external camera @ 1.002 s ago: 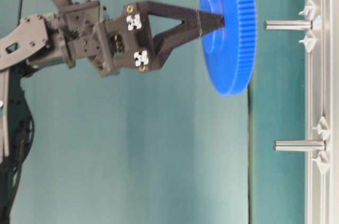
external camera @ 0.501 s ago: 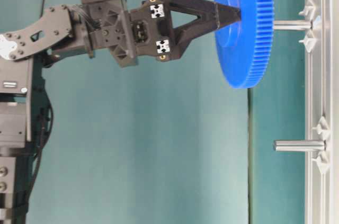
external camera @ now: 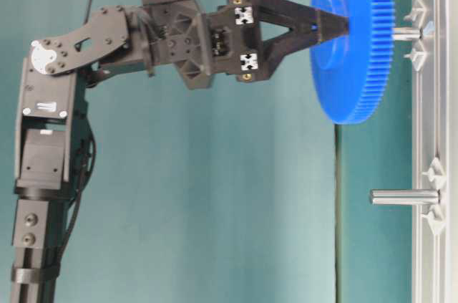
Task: Insert the large gear onto the shaft.
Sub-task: 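Align the gear's center hole above the right metal shaft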
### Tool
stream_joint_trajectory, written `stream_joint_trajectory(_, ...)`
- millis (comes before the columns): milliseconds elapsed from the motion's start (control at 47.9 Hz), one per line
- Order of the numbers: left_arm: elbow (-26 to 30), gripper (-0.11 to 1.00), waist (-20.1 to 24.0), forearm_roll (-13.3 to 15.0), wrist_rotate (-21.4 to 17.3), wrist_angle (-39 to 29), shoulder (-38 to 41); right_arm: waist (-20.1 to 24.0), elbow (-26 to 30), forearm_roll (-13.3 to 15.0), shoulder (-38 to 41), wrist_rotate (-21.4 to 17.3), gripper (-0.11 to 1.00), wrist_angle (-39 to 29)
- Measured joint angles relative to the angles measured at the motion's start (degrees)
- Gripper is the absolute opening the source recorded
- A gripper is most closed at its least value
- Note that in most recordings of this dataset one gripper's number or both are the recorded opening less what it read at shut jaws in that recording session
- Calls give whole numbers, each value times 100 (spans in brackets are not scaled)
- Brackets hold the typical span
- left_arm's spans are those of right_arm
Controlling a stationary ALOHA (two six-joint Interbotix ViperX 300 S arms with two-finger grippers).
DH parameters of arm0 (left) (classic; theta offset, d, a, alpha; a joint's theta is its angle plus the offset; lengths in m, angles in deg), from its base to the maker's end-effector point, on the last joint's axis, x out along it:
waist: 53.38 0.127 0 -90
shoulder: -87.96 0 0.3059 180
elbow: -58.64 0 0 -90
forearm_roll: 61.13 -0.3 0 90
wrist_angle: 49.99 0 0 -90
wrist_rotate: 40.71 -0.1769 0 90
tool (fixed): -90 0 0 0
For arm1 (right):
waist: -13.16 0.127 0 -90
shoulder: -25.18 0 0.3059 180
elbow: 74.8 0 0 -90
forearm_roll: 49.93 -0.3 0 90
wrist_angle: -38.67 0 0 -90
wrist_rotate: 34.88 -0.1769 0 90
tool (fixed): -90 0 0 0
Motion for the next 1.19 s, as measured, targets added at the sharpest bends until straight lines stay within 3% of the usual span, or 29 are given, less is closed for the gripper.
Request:
stream_joint_trajectory(710,-483,78,0,9,88,325,-132,-9,-9,0,-9,0,2,0)
stream_joint_trajectory(1190,-519,78,9,9,88,352,-158,0,-9,0,-26,0,2,0)
